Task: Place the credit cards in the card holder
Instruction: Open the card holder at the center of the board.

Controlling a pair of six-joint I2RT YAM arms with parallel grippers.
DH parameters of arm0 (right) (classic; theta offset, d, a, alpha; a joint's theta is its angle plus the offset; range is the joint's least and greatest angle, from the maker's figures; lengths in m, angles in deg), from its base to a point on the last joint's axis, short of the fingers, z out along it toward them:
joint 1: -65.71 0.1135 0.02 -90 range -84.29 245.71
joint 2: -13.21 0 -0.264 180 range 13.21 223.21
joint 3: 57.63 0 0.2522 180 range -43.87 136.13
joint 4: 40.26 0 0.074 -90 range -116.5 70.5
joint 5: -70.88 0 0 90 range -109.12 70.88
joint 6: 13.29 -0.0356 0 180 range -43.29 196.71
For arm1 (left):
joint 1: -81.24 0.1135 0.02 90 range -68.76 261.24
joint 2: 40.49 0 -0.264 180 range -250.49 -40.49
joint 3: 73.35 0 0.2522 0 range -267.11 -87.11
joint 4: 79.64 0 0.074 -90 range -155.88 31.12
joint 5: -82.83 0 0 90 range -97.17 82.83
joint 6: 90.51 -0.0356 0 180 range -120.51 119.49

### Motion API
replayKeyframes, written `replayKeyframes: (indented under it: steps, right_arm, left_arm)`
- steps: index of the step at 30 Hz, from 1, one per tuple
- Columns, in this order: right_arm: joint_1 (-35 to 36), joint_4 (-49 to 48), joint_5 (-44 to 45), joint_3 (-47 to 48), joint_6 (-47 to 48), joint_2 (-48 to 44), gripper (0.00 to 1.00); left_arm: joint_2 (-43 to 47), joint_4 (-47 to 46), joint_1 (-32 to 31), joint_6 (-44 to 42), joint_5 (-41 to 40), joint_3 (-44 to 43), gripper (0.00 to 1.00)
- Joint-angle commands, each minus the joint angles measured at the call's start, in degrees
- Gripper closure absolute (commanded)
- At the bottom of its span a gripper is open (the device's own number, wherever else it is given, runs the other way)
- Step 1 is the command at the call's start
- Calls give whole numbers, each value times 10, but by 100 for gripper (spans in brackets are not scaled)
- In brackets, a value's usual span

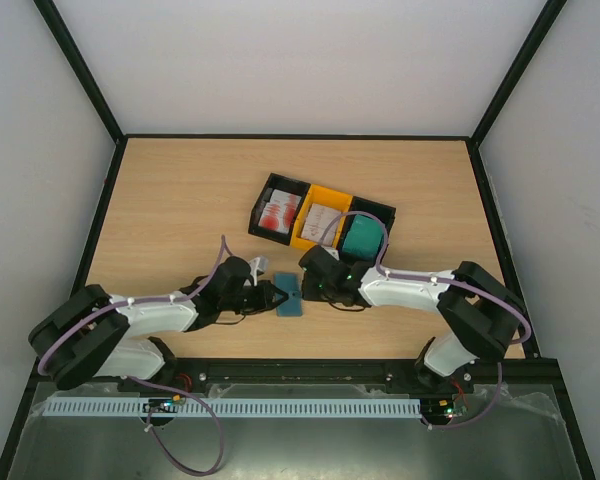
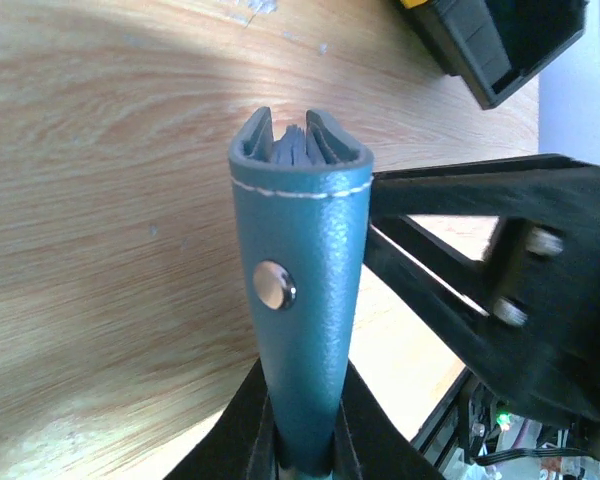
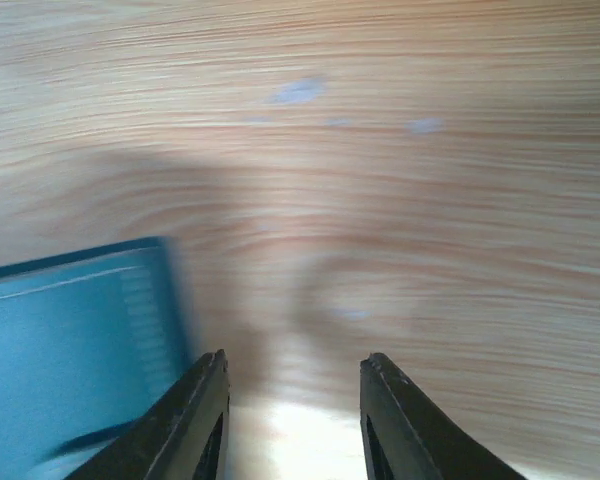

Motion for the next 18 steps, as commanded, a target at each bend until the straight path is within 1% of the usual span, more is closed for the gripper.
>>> replayKeyframes:
  steps: [1, 4, 9, 11, 14, 18]
  right_arm:
    - [13, 148, 166, 29, -24, 24, 65]
    - [21, 148, 174, 40, -21, 21, 65]
    - [23, 72, 111, 25, -16, -43, 59]
    - [24, 59, 96, 30, -30, -55, 57]
    - [23, 62, 78, 53, -57, -49, 55]
    - [24, 30, 17, 68, -89, -28, 55]
  left_arm:
    - [26, 2, 9, -17, 0, -19, 97]
    - [29, 12, 16, -24, 2, -23, 98]
    - [30, 27, 19, -42, 4, -29, 97]
    - [34, 30, 19, -53, 4, -30, 98]
    - [37, 34, 19, -83, 5, -35, 97]
    - [54, 42, 18, -136, -1, -44, 97]
